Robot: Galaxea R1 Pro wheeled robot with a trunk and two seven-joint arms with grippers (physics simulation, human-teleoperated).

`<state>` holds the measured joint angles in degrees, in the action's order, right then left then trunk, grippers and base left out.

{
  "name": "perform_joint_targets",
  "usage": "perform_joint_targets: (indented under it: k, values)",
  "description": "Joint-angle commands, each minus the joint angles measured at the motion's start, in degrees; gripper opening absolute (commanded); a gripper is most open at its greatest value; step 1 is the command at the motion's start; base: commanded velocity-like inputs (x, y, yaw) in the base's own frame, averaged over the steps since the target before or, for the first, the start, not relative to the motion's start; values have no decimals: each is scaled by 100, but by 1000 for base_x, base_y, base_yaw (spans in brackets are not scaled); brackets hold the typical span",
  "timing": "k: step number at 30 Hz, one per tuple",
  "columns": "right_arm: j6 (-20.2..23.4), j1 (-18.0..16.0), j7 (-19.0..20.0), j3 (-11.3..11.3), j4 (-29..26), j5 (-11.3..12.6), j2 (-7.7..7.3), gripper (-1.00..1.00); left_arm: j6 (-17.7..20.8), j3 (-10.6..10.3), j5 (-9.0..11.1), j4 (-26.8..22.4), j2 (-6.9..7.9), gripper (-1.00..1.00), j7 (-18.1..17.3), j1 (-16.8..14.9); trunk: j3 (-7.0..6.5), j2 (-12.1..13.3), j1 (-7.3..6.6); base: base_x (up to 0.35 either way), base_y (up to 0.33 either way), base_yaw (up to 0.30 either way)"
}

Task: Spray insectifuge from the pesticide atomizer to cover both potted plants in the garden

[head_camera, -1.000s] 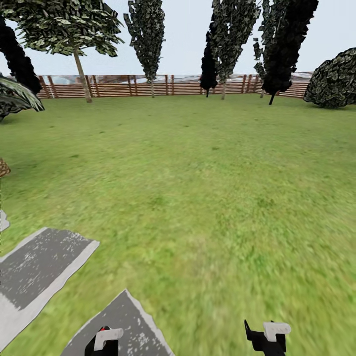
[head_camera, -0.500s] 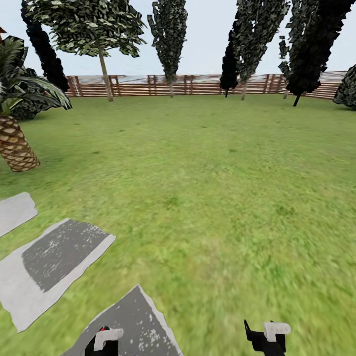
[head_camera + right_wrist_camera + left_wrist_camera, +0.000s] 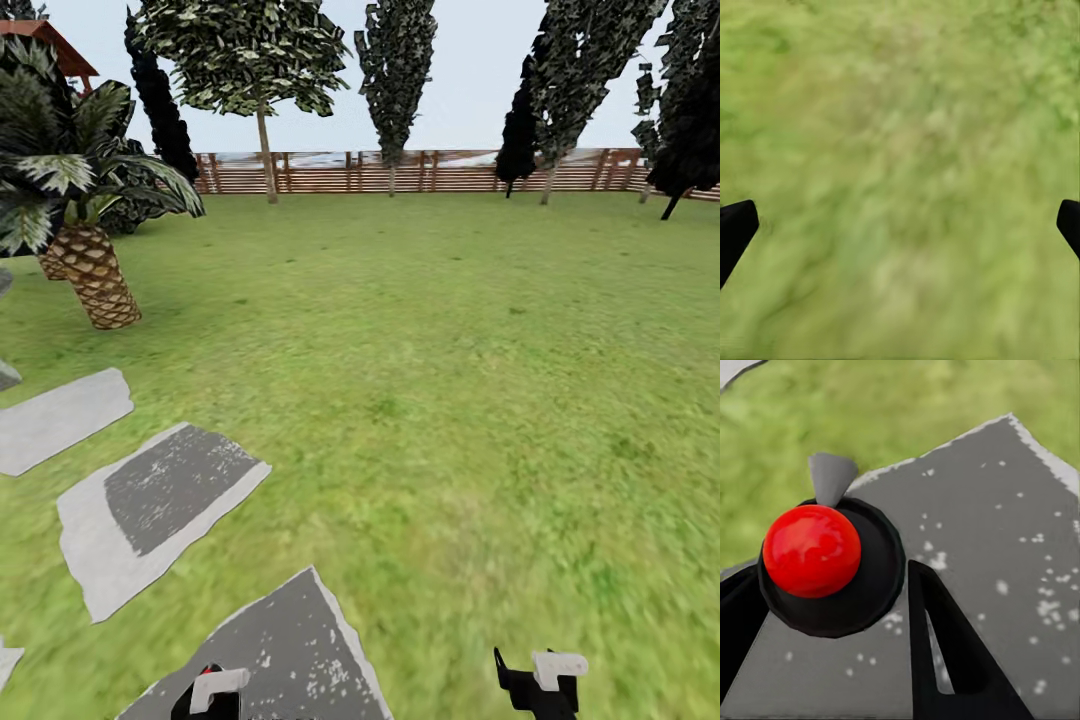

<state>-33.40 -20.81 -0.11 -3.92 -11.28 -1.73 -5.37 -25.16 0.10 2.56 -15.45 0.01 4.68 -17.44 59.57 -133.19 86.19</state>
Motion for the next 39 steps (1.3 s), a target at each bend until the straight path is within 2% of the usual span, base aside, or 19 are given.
perform_joint_targets:
  k: [1,31,39]
  values:
    - [-18,-2,2,-30,3,-20,1,100,-21,-1,26,10,-1,-100,-2,-5,4,-2,-1,0,0,277]
    - [-18,-1,2,-29,1,-28,27,100,-20,-1,17,25,-1,-100,-2,-5,52,-2,-1,0,0,277]
    - [-18,-1,2,-27,-5,-29,80,100,-20,-1,17,25,-1,-100,-2,-5,80,-2,-1,0,0,277]
